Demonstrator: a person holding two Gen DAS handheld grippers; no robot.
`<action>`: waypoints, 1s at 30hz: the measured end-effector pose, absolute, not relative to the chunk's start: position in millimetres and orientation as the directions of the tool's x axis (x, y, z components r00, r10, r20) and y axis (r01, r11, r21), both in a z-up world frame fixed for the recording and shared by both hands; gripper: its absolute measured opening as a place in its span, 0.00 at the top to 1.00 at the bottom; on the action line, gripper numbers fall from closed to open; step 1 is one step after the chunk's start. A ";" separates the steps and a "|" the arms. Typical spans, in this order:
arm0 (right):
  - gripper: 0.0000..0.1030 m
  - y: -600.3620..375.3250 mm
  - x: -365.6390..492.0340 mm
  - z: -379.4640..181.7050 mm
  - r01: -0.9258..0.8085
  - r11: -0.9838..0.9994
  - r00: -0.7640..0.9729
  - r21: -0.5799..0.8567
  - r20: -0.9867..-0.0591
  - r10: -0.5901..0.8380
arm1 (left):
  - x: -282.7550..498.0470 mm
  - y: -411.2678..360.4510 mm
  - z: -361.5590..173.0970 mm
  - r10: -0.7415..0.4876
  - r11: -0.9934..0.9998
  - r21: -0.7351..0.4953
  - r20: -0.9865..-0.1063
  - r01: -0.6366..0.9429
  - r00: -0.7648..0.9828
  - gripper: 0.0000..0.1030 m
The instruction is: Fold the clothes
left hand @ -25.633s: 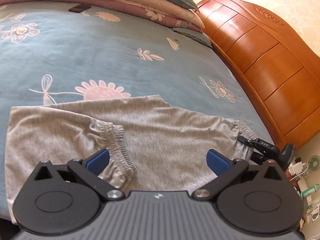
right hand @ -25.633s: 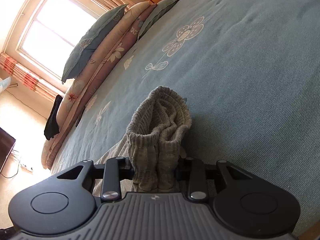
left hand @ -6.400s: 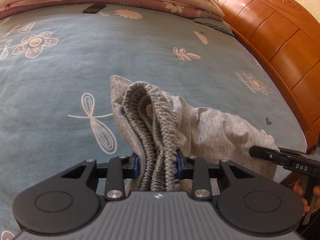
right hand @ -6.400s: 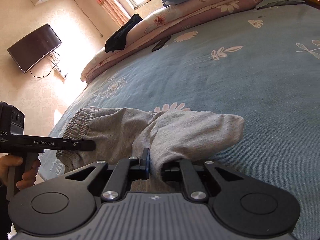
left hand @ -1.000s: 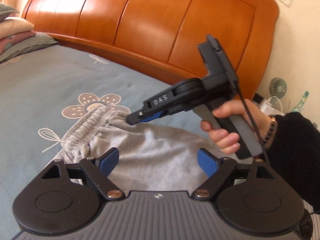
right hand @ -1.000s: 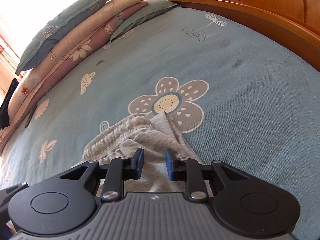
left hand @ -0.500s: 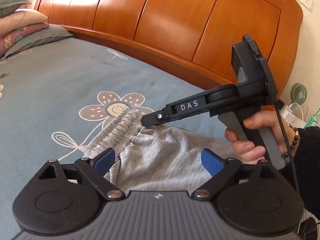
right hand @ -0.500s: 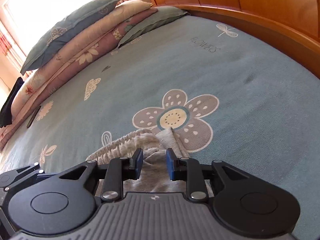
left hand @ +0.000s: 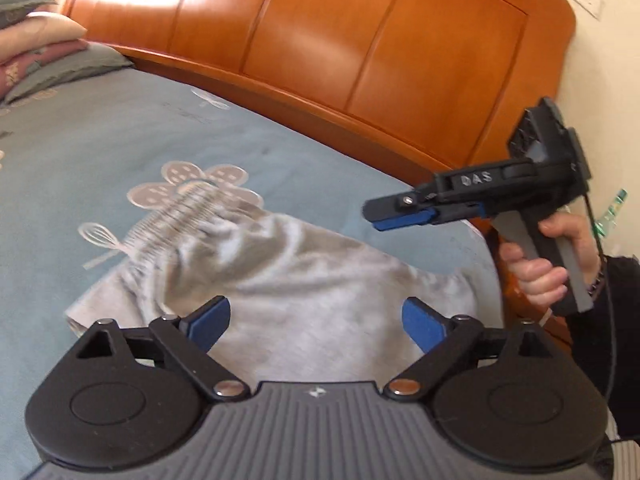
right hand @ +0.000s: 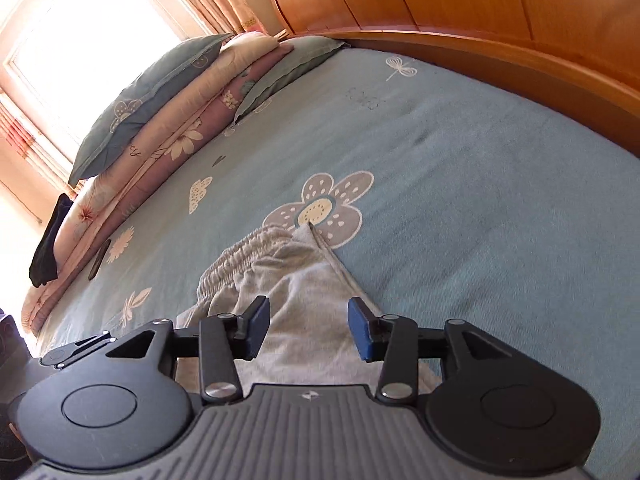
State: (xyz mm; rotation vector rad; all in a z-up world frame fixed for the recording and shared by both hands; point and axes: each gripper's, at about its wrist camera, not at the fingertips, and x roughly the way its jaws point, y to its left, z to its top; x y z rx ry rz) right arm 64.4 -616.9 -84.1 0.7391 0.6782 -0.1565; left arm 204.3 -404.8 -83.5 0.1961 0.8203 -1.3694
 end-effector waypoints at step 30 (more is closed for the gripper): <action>0.36 -617.5 -68.4 -101.3 0.478 0.598 0.805 0.643 -0.594 -0.004 | 101.4 -352.0 -99.1 -0.739 0.250 -0.374 -0.669 0.893 -0.074 0.10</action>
